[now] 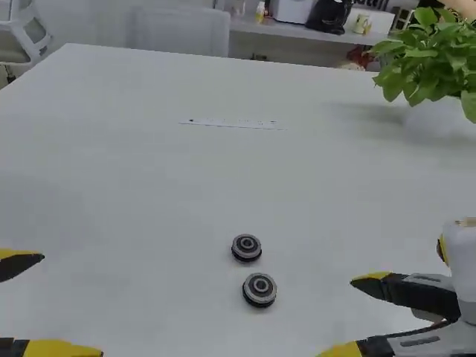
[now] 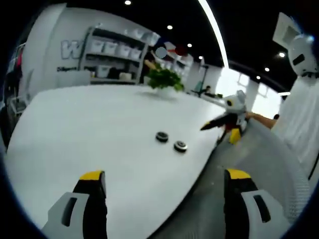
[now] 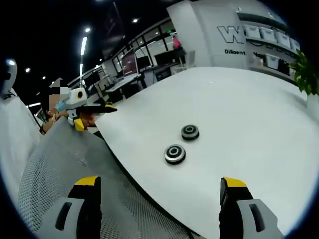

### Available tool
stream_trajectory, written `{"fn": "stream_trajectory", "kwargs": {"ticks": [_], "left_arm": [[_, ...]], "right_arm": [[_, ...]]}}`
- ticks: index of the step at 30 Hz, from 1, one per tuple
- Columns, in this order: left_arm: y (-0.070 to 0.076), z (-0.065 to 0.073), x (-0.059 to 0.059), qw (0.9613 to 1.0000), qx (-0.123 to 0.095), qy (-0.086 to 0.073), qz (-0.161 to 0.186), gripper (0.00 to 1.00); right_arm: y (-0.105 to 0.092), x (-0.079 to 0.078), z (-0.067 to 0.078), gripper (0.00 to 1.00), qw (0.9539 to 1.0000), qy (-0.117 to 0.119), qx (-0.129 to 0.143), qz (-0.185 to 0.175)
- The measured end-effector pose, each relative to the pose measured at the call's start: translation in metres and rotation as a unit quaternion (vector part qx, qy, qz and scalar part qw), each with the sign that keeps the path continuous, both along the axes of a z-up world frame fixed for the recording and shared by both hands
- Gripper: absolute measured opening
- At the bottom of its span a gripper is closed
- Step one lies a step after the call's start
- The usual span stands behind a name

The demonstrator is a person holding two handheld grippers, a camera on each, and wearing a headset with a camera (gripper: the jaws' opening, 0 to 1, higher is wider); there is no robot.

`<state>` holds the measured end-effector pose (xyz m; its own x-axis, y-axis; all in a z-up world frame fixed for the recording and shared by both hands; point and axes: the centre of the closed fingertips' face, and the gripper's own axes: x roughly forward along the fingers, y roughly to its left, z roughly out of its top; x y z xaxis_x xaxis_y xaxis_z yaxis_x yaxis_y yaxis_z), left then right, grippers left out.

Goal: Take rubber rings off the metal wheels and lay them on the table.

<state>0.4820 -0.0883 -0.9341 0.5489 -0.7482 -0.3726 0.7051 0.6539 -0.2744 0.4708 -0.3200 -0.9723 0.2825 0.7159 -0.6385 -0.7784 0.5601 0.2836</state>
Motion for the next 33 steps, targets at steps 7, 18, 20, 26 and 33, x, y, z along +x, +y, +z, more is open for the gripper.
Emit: {"fn": "stream_trajectory", "kwargs": {"ticks": [7, 18, 20, 26, 33], "left_arm": [[0.003, 0.000, 0.001, 0.9999, 0.006, -0.001, 0.011, 1.00], [0.006, -0.007, -0.001, 0.9995, 0.028, 0.009, 0.013, 1.00], [0.007, -0.007, -0.001, 0.9993, 0.033, 0.010, 0.016, 1.00], [0.006, -0.008, -0.001, 0.9991, 0.039, 0.011, 0.016, 1.00], [0.007, -0.007, -0.001, 0.9990, 0.038, 0.011, 0.021, 1.00]], "right_arm": [[0.000, -0.001, 0.000, 0.99, 1.0000, -0.002, -0.002, 0.003], [0.001, -0.001, 0.000, 0.99, 0.9999, -0.005, -0.005, 0.010], [0.000, 0.002, 0.006, 0.88, 0.9996, -0.028, 0.001, 0.011], [0.001, 0.004, 0.007, 0.90, 0.9995, -0.013, 0.028, -0.006], [0.004, 0.001, 0.005, 0.92, 0.9992, 0.003, 0.039, -0.003]]}}
